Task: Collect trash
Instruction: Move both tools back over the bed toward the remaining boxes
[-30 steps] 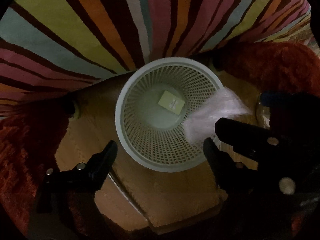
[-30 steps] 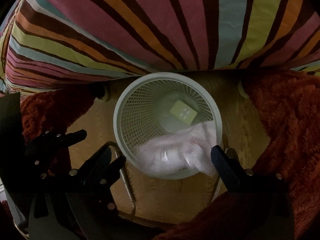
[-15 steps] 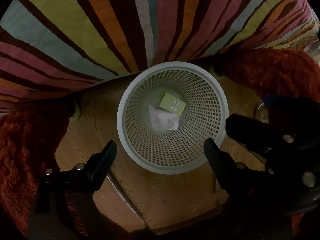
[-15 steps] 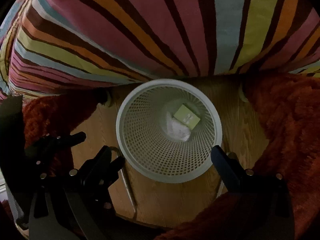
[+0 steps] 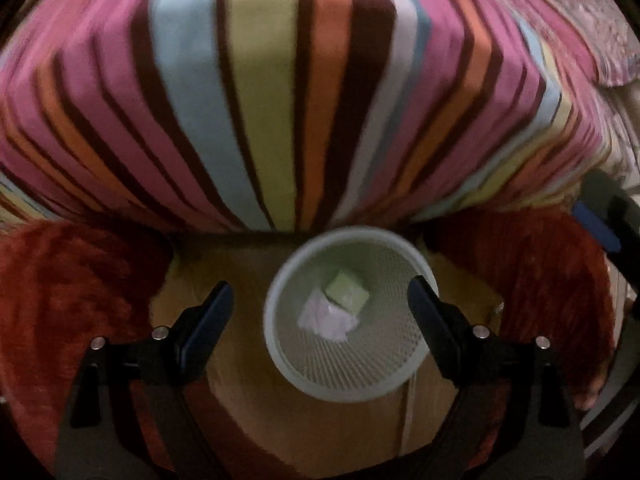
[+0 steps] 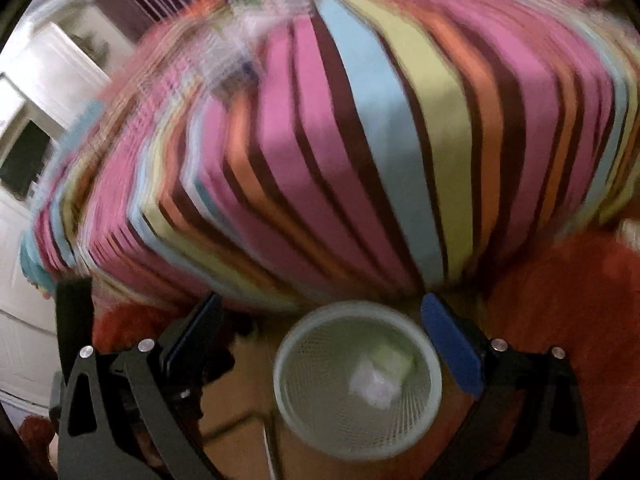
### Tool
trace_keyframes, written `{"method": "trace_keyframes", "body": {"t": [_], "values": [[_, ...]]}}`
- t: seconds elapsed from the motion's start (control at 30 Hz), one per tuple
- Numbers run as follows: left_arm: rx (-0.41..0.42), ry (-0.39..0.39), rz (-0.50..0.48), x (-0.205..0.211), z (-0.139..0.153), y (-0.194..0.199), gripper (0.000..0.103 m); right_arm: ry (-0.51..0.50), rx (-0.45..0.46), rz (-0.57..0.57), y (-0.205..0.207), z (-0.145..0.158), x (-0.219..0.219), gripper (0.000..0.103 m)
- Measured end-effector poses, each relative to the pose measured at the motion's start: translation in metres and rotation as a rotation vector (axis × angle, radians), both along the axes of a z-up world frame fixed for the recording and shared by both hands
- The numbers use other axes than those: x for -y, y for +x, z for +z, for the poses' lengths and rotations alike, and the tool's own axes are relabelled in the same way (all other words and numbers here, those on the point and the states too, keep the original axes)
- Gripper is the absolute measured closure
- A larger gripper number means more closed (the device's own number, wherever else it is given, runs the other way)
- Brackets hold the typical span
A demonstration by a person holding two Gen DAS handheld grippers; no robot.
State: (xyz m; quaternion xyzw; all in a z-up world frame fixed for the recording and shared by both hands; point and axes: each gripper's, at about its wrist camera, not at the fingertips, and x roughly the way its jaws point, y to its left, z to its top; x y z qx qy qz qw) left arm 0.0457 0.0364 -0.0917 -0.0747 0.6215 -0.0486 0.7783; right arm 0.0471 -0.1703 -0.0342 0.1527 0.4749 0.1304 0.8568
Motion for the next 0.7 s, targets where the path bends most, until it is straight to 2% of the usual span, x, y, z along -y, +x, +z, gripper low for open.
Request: {"method": "trace_keyframes", "body": {"t": [0.1,0.23,0.3,0.43,0.7], "values": [[0.086,-0.022,0.052,-0.012,0.024,0.005,0.017,-0.148,0.137,0.089,-0.001,0.025,-0.021,0.008],[0.202,0.014,0.101,-0.025,0.058,0.020,0.017,-0.242,0.240,0.117,0.006,0.045,-0.033,0.008],[0.231,0.018,0.128,-0.031,0.071,0.032,0.017,-0.244,0.267,0.124,0.012,0.049,-0.038,0.008],[0.241,-0.027,0.179,-0.041,0.087,0.061,0.017,-0.288,0.322,0.158,0.033,0.055,-0.046,0.008],[0.271,-0.045,0.209,-0.043,0.111,0.121,0.017,-0.225,0.301,0.217,0.063,0.056,-0.054,0.008]]}}
